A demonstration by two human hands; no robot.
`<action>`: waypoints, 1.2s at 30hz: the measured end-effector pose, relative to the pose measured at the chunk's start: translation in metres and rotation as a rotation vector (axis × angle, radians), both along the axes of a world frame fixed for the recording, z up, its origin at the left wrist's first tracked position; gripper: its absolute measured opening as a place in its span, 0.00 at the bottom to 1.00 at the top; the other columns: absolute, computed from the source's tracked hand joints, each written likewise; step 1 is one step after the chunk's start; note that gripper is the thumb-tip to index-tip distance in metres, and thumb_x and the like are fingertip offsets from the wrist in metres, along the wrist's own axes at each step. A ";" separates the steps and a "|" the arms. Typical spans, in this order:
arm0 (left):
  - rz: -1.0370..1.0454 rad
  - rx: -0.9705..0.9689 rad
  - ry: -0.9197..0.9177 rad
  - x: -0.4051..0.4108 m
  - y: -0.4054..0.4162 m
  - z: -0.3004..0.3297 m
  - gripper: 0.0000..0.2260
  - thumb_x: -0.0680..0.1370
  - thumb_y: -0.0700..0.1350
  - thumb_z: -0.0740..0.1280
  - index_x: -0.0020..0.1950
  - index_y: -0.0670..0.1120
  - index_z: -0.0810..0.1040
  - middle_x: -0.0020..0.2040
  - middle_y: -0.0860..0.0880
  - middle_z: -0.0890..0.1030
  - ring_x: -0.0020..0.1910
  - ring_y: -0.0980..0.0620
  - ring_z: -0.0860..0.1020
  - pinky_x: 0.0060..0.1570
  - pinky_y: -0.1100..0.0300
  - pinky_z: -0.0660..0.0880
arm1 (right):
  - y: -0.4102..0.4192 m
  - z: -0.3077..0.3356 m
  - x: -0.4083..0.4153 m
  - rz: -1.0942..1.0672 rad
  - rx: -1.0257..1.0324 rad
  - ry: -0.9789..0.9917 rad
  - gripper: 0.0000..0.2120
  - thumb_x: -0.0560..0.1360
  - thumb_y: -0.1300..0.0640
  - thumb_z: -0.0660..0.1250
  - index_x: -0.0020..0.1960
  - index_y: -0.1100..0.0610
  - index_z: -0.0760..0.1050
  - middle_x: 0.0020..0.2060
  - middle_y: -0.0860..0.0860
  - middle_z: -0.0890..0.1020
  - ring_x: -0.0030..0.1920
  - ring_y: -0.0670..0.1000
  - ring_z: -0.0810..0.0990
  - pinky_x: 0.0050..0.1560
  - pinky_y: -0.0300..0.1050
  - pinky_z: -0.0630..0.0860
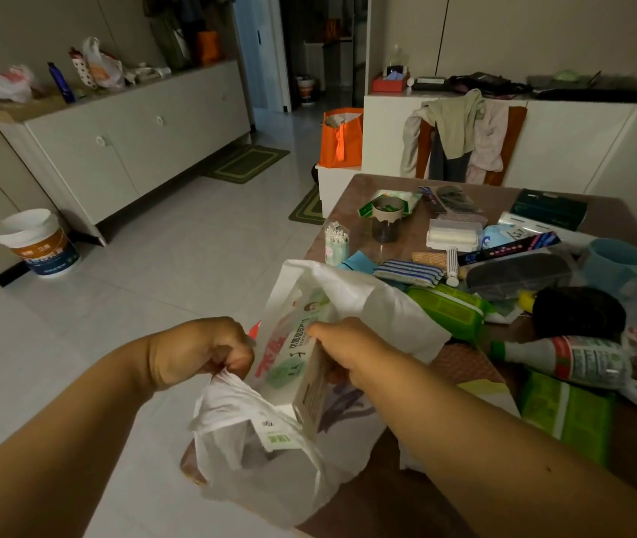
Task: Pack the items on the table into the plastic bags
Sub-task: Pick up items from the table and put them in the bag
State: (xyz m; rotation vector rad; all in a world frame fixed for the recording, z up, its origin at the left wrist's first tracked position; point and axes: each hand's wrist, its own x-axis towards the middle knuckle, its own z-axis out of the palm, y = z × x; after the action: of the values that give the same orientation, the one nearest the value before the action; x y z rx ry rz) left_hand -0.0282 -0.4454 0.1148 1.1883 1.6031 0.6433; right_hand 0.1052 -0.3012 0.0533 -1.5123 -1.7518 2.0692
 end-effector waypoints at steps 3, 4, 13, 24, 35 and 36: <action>-0.008 0.028 -0.056 0.001 -0.001 0.004 0.11 0.59 0.48 0.62 0.21 0.42 0.70 0.21 0.51 0.70 0.22 0.60 0.68 0.27 0.72 0.66 | 0.004 -0.001 -0.004 -0.039 0.148 -0.040 0.27 0.73 0.46 0.66 0.66 0.58 0.65 0.50 0.56 0.81 0.42 0.55 0.83 0.29 0.42 0.79; -0.004 0.035 -0.070 0.000 -0.002 0.004 0.11 0.59 0.50 0.62 0.20 0.43 0.71 0.21 0.51 0.70 0.22 0.59 0.67 0.27 0.71 0.66 | 0.006 0.000 -0.003 -0.059 0.184 -0.056 0.29 0.73 0.46 0.66 0.67 0.58 0.61 0.50 0.56 0.80 0.43 0.55 0.82 0.30 0.43 0.79; -0.008 0.040 -0.168 -0.005 0.001 0.003 0.15 0.61 0.51 0.63 0.24 0.39 0.73 0.23 0.46 0.71 0.24 0.55 0.70 0.29 0.65 0.70 | 0.004 -0.014 -0.018 -0.212 -0.137 0.122 0.25 0.78 0.55 0.64 0.69 0.52 0.57 0.61 0.57 0.75 0.58 0.61 0.78 0.42 0.56 0.83; -0.065 0.101 -0.049 -0.015 0.017 0.007 0.22 0.63 0.57 0.66 0.33 0.37 0.81 0.30 0.39 0.79 0.22 0.58 0.69 0.28 0.72 0.69 | 0.020 -0.001 0.006 0.123 0.561 -0.089 0.10 0.78 0.53 0.60 0.54 0.55 0.77 0.47 0.52 0.81 0.47 0.53 0.81 0.53 0.50 0.79; -0.107 0.054 0.208 -0.007 0.182 0.012 0.19 0.75 0.56 0.66 0.52 0.40 0.79 0.47 0.28 0.78 0.27 0.47 0.75 0.26 0.59 0.72 | 0.099 0.031 0.072 -0.207 0.656 0.069 0.04 0.76 0.56 0.64 0.47 0.55 0.78 0.43 0.53 0.79 0.50 0.58 0.81 0.53 0.58 0.79; -0.132 0.054 0.213 0.011 0.199 0.020 0.17 0.75 0.55 0.66 0.52 0.42 0.80 0.48 0.31 0.79 0.28 0.50 0.77 0.26 0.60 0.72 | 0.113 0.030 0.082 -0.233 0.656 0.056 0.04 0.76 0.56 0.64 0.45 0.54 0.77 0.43 0.53 0.79 0.49 0.58 0.81 0.52 0.58 0.79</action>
State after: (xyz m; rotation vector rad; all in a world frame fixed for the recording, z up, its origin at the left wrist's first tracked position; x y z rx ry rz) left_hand -0.0167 -0.2465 0.1343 1.4288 1.6739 0.4902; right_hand 0.1874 -0.1882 0.0832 -1.3446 -1.8595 1.2320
